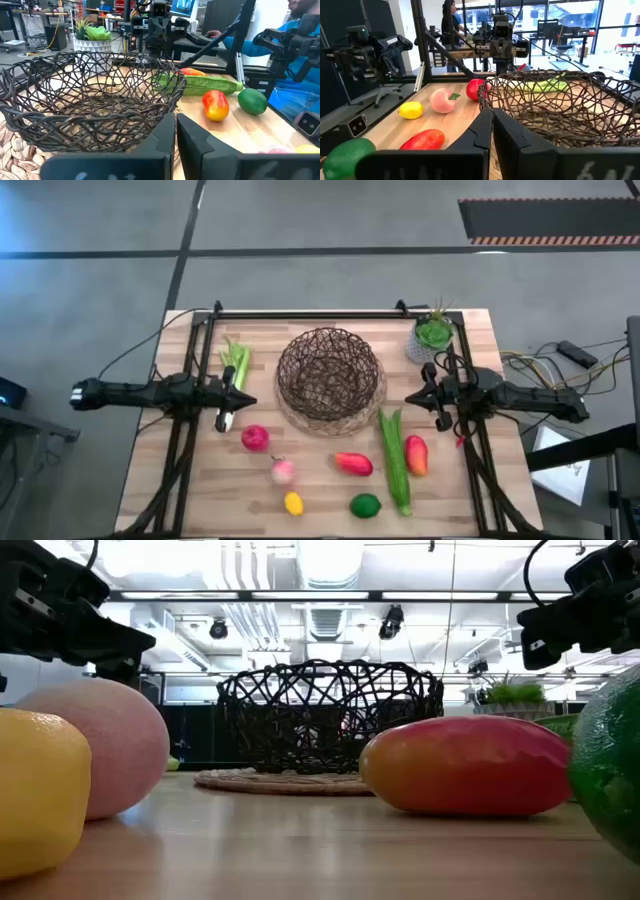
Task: Build produce basket
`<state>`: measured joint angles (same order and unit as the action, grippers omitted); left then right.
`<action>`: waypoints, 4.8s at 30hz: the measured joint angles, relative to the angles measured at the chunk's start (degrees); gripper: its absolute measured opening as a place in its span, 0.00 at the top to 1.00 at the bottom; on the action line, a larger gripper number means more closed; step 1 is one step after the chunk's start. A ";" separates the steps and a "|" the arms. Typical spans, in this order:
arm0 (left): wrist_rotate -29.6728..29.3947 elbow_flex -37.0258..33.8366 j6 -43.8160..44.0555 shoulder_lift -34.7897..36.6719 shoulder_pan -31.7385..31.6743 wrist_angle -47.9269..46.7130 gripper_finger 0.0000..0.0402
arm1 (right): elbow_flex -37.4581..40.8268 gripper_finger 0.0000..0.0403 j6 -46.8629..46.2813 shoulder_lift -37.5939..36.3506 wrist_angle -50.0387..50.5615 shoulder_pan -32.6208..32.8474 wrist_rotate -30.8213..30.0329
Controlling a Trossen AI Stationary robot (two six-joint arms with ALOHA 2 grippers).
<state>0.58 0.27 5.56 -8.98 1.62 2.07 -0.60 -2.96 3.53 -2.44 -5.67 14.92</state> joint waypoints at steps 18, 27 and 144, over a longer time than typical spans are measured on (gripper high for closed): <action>0.00 0.00 0.00 0.01 0.01 -0.01 1.00 | 0.00 0.98 0.00 0.00 0.00 0.02 0.00; 0.01 0.00 0.00 -0.01 0.01 -0.02 1.00 | 0.02 0.98 0.00 0.00 0.02 0.02 0.00; -21.65 38.18 50.52 -63.37 -20.50 -57.91 0.17 | 0.02 0.98 0.00 0.00 -0.02 0.01 0.00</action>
<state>-21.07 38.46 56.08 -72.35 -18.88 -55.85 -0.58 -2.96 3.53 -2.46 -5.66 14.92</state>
